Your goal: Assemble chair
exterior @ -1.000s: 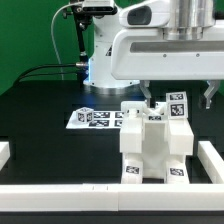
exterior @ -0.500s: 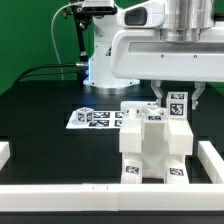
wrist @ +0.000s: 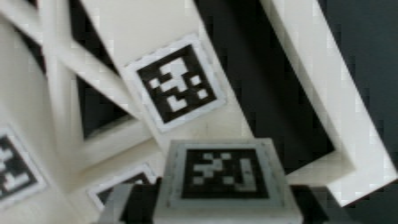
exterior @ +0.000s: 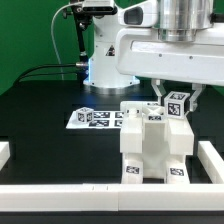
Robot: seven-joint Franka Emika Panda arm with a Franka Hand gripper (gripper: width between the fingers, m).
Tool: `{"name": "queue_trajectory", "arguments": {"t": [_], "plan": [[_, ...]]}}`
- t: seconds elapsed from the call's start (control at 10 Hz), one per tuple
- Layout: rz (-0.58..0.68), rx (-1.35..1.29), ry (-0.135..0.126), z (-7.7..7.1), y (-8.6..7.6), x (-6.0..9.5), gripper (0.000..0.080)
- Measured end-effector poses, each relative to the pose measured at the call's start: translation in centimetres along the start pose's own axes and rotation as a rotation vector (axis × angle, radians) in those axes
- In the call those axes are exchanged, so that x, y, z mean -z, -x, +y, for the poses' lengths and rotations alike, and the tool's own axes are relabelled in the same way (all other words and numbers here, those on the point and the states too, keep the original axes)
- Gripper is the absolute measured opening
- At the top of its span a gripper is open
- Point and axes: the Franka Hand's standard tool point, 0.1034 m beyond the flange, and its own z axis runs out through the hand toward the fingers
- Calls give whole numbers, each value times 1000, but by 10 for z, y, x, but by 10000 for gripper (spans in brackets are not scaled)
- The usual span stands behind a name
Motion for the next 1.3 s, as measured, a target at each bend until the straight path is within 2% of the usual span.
{"name": "queue_trajectory", "arguments": {"t": [0.5, 0.7, 0.9, 1.0, 1.1, 1.2, 1.3], "plan": [[4, -411, -16, -2, 1, 0, 279], [-8, -610, -39, -4, 1, -1, 279], [-9, -608, -38, -4, 1, -1, 279], [-9, -606, -38, -4, 1, -2, 461], [-8, -557, -38, -4, 1, -2, 585], [-3, -416, -41, -4, 0, 0, 585], [1, -268, -44, -4, -1, 2, 638]]}}
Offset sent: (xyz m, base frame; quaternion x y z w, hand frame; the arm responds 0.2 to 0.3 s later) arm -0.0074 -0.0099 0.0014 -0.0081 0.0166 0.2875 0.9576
